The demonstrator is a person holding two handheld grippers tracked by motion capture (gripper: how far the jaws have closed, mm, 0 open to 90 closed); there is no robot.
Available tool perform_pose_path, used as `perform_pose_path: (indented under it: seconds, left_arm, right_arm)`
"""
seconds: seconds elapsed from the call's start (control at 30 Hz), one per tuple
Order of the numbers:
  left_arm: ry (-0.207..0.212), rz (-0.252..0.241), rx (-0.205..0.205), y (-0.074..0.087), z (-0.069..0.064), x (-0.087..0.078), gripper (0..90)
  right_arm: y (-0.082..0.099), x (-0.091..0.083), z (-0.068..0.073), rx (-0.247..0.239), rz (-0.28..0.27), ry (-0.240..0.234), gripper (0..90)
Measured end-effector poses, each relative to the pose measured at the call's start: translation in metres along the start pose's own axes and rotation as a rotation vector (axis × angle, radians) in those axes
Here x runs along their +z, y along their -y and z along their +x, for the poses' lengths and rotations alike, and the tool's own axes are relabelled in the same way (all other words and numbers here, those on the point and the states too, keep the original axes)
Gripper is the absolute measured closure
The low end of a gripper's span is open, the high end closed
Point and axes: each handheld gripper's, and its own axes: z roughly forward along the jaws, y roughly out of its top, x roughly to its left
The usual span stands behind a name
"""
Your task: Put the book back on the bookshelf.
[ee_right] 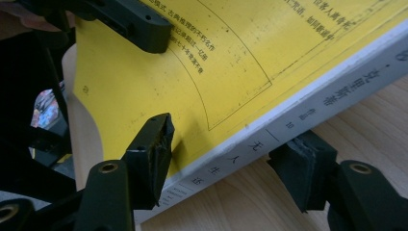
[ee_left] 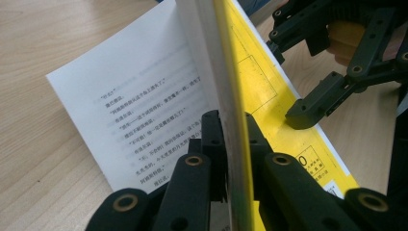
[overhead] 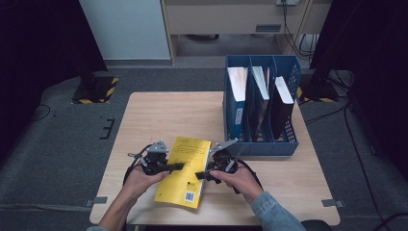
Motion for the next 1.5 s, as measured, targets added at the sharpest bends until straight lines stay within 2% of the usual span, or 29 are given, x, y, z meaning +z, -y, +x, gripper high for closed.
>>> perform_pose_path:
  seconds: [0.17, 0.2, 0.37, 0.57, 0.67, 0.97, 1.1, 1.2, 1.27, 1.37, 1.4, 1.43, 1.5]
  left_arm:
    - [0.022, -0.039, 0.002, -0.002, -0.001, -0.004, 85.7]
    - [0.014, -0.039, 0.009, -0.003, -0.001, -0.005, 85.5]
    - [-0.004, -0.052, 0.009, -0.003, 0.000, -0.009, 85.0]
    - [-0.028, -0.063, 0.017, -0.008, -0.001, -0.011, 81.6]
    - [-0.046, -0.076, 0.019, -0.011, -0.001, -0.014, 80.7]
    - [-0.057, -0.094, 0.002, -0.011, 0.006, -0.024, 75.2]
    - [-0.064, -0.085, 0.008, -0.011, 0.007, -0.027, 74.3]
    - [-0.071, -0.080, 0.012, -0.012, 0.008, -0.028, 74.3]
    - [-0.077, -0.087, 0.010, -0.012, 0.008, -0.029, 74.0]
    - [-0.084, -0.093, 0.011, -0.012, 0.009, -0.030, 75.2]
    - [-0.093, -0.092, 0.016, -0.013, 0.009, -0.030, 75.6]
    - [-0.100, -0.090, 0.023, -0.014, 0.009, -0.029, 76.7]
    - [-0.124, -0.094, 0.032, -0.017, 0.009, -0.028, 76.8]
  right_arm:
    - [-0.010, 0.006, 0.008, -0.028, 0.029, -0.019, 41.0]
    - [-0.014, 0.010, 0.010, -0.038, 0.039, 0.005, 41.5]
    - [-0.020, 0.007, 0.010, -0.035, 0.035, 0.018, 48.9]
    - [-0.033, 0.001, 0.016, -0.059, 0.066, 0.079, 56.1]
    - [-0.035, -0.001, 0.016, -0.066, 0.070, 0.086, 57.4]
    - [-0.046, -0.010, 0.019, -0.084, 0.064, 0.109, 64.8]
    - [-0.050, -0.014, 0.021, -0.104, 0.071, 0.122, 66.6]
    - [-0.053, -0.016, 0.023, -0.120, 0.076, 0.143, 67.5]
    - [-0.057, -0.019, 0.025, -0.149, 0.075, 0.168, 69.1]
    - [-0.059, -0.022, 0.026, -0.158, 0.076, 0.183, 70.4]
    - [-0.060, -0.023, 0.026, -0.163, 0.077, 0.192, 70.9]
    - [-0.064, -0.024, 0.028, -0.186, 0.076, 0.221, 71.7]
    - [-0.065, -0.025, 0.028, -0.199, 0.071, 0.235, 72.1]
